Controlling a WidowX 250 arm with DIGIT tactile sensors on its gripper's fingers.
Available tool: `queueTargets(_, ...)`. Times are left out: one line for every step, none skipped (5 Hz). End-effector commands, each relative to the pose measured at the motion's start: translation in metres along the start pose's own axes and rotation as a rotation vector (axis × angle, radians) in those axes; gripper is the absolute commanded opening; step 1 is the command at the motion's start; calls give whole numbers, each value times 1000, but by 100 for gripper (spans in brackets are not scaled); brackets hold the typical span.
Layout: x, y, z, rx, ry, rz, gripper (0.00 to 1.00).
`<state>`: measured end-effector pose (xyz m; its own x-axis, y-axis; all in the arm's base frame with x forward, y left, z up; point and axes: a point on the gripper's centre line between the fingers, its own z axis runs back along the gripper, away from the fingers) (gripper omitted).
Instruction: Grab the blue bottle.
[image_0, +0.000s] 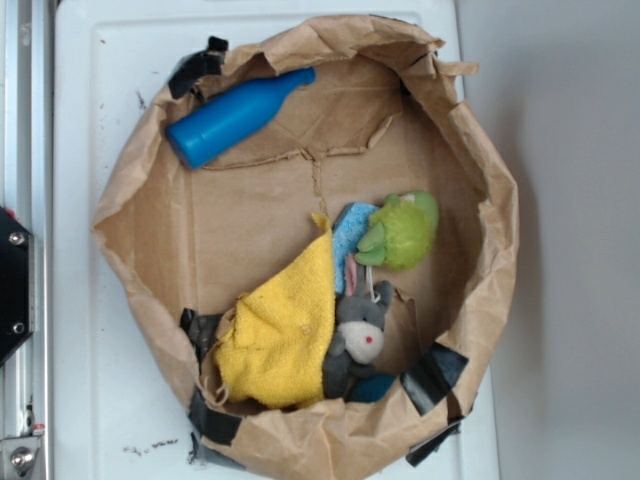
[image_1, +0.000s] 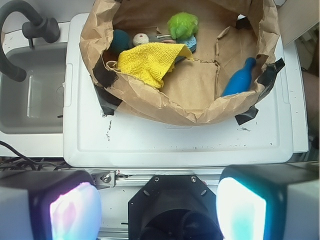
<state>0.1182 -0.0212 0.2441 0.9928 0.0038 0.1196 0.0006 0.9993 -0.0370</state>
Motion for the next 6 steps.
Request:
queueTargets(0,0,0,0,0,0,100)
queueTargets(30,-1,-9,20,-16,68,100)
queueTargets(58,4,-19,42,-32,138,100)
queueTargets(77,18,-32,57,-31,192,100)
queueTargets(92,34,-42,99,-47,283,100)
queueTargets(103,51,-58,25,39,289,100)
